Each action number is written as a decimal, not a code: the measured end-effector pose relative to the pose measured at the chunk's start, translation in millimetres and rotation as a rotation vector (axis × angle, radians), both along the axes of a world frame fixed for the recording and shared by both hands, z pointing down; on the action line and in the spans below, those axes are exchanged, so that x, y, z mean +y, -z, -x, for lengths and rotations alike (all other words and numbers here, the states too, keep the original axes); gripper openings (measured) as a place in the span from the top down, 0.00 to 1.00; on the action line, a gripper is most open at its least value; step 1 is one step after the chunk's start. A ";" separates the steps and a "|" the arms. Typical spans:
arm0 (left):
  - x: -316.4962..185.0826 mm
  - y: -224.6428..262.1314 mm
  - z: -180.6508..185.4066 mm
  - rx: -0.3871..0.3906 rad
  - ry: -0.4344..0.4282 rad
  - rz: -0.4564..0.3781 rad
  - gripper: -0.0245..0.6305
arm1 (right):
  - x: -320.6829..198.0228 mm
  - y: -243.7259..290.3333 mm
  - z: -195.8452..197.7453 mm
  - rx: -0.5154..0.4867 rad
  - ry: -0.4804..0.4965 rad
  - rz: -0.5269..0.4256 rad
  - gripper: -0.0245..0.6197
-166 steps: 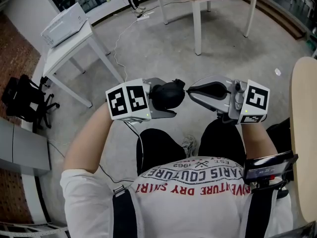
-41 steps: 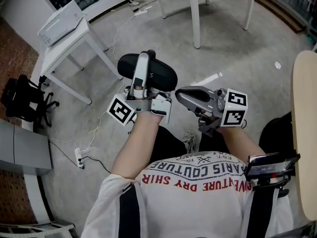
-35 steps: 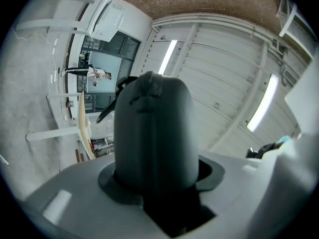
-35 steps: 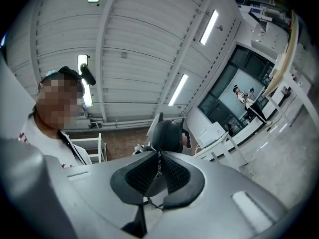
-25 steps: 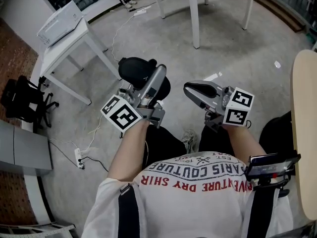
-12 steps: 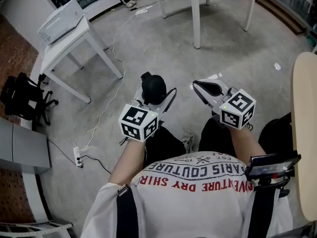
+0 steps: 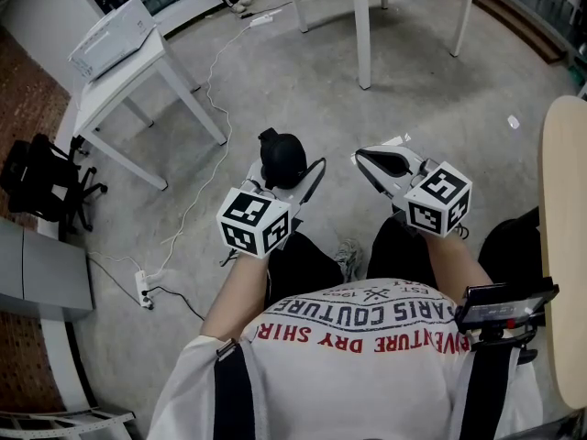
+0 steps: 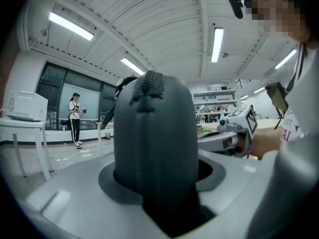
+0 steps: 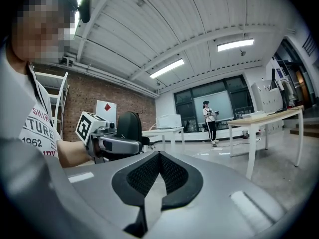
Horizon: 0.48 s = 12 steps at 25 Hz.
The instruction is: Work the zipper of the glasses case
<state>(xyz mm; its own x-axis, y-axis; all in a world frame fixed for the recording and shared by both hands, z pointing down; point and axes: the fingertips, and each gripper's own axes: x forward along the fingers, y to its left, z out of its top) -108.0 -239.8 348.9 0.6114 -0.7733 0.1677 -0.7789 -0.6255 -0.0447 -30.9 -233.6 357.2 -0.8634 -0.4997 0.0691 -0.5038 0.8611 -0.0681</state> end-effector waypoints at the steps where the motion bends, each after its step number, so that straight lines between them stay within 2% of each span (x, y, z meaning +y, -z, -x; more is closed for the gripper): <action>1: 0.2 0.0 -0.3 0.000 -0.002 0.000 0.59 | 0.2 -0.2 0.4 0.001 0.001 0.002 0.96; 12: -0.3 0.2 -4.4 0.011 -0.014 0.002 0.59 | 0.9 -6.2 3.3 0.000 0.017 0.028 0.96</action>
